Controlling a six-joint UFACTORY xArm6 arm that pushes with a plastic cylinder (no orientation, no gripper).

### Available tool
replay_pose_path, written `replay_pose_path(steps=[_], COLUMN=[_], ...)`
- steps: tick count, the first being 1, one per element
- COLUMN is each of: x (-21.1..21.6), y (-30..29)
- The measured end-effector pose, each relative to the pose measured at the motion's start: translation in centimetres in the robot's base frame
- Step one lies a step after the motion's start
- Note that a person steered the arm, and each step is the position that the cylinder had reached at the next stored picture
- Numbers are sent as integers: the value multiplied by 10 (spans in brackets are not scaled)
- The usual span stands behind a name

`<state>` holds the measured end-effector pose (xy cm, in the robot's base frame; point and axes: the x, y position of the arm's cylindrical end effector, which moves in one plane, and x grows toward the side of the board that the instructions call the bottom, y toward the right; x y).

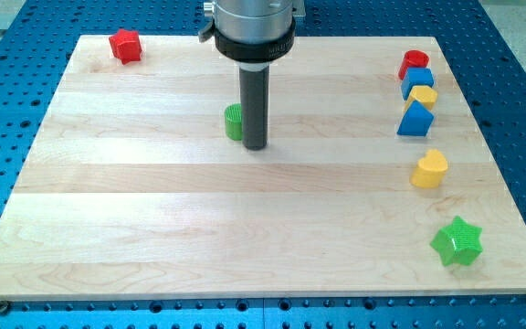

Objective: Move the green circle to the top center

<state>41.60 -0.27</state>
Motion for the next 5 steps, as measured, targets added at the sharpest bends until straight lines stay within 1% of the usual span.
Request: replay_pose_path(steps=[1, 2, 3, 4, 5], x=[-27, 8, 56, -18, -94], y=[-4, -42, -70, -65, -33])
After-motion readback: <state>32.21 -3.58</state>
